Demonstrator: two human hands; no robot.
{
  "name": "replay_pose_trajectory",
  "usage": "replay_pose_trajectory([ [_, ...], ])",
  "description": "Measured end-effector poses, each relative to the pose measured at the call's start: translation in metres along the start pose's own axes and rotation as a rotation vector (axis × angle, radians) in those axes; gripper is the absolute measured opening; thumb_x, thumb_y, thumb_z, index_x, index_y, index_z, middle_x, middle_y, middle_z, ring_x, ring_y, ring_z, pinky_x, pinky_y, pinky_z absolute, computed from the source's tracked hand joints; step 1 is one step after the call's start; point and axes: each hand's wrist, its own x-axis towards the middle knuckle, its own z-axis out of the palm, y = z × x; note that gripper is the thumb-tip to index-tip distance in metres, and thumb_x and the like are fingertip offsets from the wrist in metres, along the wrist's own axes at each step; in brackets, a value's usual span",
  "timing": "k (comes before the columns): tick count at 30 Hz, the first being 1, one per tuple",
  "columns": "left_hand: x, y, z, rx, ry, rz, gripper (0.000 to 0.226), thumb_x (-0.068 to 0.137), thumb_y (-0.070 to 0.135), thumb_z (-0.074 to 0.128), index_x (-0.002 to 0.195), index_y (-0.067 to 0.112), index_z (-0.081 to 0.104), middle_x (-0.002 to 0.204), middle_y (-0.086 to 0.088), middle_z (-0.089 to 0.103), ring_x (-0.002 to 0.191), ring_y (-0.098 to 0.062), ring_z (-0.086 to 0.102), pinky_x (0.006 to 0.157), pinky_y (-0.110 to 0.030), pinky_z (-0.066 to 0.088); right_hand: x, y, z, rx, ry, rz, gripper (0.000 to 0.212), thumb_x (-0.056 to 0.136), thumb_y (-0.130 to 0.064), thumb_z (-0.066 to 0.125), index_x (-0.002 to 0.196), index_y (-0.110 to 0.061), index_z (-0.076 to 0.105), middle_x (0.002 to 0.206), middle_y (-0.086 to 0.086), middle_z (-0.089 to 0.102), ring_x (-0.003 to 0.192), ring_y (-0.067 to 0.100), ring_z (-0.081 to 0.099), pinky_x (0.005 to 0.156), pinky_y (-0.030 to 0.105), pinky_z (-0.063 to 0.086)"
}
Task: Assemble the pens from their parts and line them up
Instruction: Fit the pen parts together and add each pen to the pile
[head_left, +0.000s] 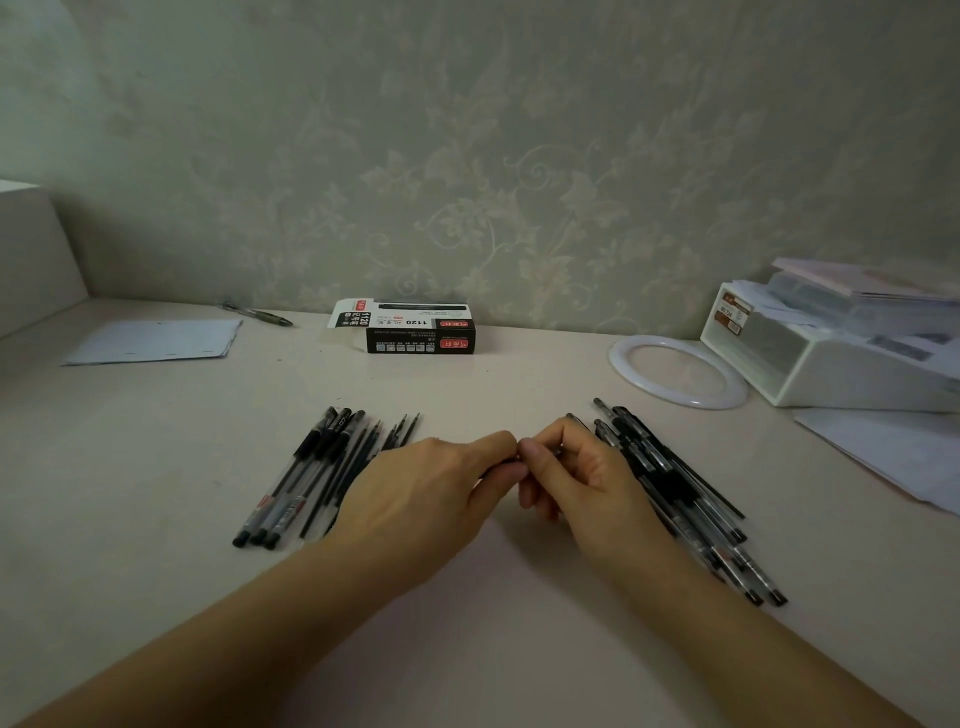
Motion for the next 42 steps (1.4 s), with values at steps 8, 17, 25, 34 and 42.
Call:
replay_pose_trajectory([
  [8, 0.0, 0.0, 0.001, 0.051, 0.107, -0.101, 0.05, 0.088, 0.071, 0.021, 0.069, 0.028, 0.035, 0.044, 0.004, 0.033, 0.038, -0.009, 0.034, 0.038, -0.023, 0.017, 0.0, -0.002, 0.002, 0.045, 0.083, -0.044, 0.023, 0.096, -0.022, 0.057, 0.084, -0.002, 0.059, 0.06, 0.0, 0.06, 0.055, 0.01, 0.048, 0.054, 0.017, 0.042],
  [17, -0.003, 0.006, -0.001, -0.001, -0.001, -0.191, 0.035, 0.089, 0.065, 0.018, 0.09, 0.03, 0.025, 0.061, 0.01, 0.039, 0.049, -0.006, 0.04, 0.042, -0.023, 0.022, 0.003, 0.01, -0.013, -0.435, 0.196, -0.12, 0.01, 0.092, -0.015, 0.066, 0.094, -0.024, 0.061, 0.088, -0.011, 0.069, 0.086, 0.002, 0.064, 0.075, 0.012, 0.049],
  [25, -0.002, 0.0, -0.001, -0.003, -0.094, -0.169, 0.014, 0.1, 0.039, 0.035, 0.093, 0.027, 0.031, 0.089, 0.01, 0.039, 0.067, -0.013, 0.036, 0.054, -0.025, 0.028, -0.001, 0.015, -0.011, -0.721, 0.06, -0.181, 0.007, 0.086, -0.021, 0.071, 0.089, -0.026, 0.066, 0.088, -0.017, 0.064, 0.088, -0.003, 0.056, 0.073, 0.005, 0.041],
  [34, -0.002, 0.003, 0.001, -0.038, -0.041, -0.038, 0.017, 0.099, 0.037, 0.041, 0.105, 0.023, 0.049, 0.096, 0.008, 0.047, 0.073, -0.011, 0.045, 0.056, -0.028, 0.041, 0.001, 0.003, -0.009, -0.423, 0.121, -0.129, 0.013, 0.089, -0.036, 0.066, 0.083, -0.027, 0.072, 0.078, -0.017, 0.068, 0.073, 0.0, 0.059, 0.064, 0.011, 0.042],
  [42, -0.002, 0.005, -0.001, -0.062, -0.013, -0.084, 0.027, 0.099, 0.042, 0.03, 0.108, 0.029, 0.052, 0.098, 0.011, 0.055, 0.076, -0.009, 0.05, 0.059, -0.029, 0.044, 0.003, 0.0, -0.014, -0.122, 0.062, -0.05, 0.013, 0.085, -0.009, 0.074, 0.088, -0.021, 0.074, 0.087, -0.006, 0.075, 0.084, 0.008, 0.07, 0.077, 0.017, 0.053],
])
